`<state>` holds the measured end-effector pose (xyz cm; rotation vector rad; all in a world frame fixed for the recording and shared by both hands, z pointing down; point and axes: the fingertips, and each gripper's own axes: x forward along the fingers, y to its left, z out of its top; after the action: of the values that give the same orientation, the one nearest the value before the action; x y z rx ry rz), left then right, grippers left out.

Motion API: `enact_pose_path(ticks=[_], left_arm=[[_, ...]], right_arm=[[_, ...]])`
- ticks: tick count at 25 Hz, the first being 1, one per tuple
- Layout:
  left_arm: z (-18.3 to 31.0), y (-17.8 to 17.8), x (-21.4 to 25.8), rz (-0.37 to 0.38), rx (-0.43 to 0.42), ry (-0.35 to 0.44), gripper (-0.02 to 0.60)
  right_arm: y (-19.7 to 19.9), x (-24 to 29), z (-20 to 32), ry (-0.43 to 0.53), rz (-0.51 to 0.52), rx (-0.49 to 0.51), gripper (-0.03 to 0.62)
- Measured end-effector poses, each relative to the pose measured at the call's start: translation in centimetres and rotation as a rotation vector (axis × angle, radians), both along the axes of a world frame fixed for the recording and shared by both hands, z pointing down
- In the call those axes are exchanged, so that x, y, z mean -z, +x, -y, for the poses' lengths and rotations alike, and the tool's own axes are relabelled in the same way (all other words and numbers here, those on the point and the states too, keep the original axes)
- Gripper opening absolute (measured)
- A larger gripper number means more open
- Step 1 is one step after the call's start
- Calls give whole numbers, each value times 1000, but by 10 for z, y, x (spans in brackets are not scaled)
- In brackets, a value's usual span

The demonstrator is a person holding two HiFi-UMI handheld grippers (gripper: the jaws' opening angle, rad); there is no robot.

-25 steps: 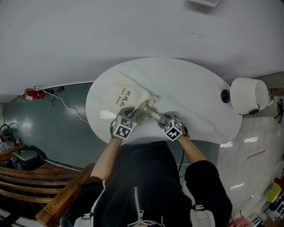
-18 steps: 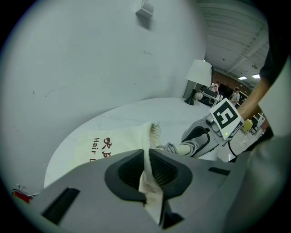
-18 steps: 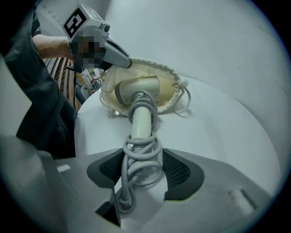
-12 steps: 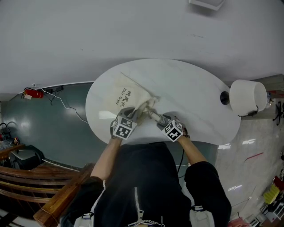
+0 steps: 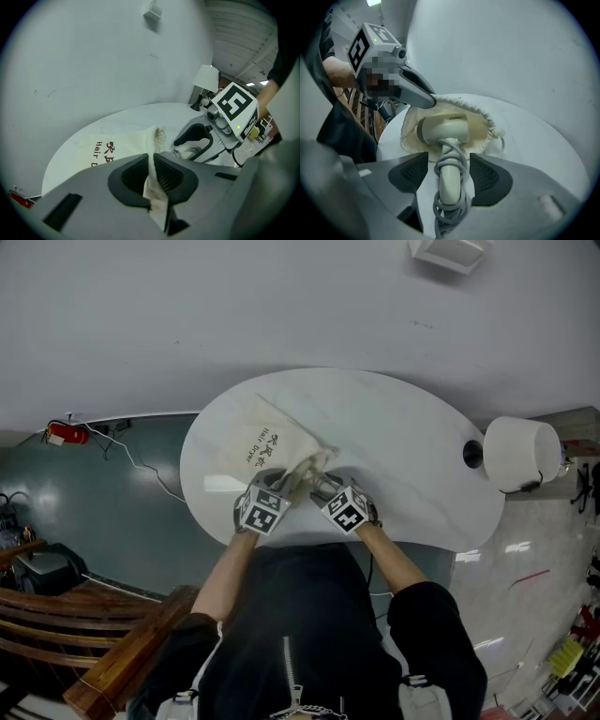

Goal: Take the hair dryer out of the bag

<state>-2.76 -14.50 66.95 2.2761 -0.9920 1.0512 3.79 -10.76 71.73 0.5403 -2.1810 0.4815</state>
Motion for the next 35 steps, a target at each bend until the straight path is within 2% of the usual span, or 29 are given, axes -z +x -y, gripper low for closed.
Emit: enact_pose_path(ticks=[15, 24, 31, 35], left_arm=[[2, -1, 2, -30, 4, -3, 37], [5, -1, 3, -47, 13, -6, 37], [6, -4, 2, -53, 11, -12, 37], [6, -6, 2, -56, 12, -11, 37]], right_arm=[[-25, -28, 13, -42, -113, 57, 276], [-35, -45, 15, -84, -140, 62, 276], [-37, -50, 18, -12, -170, 42, 264], [-38, -50, 17, 21, -138, 22, 264]])
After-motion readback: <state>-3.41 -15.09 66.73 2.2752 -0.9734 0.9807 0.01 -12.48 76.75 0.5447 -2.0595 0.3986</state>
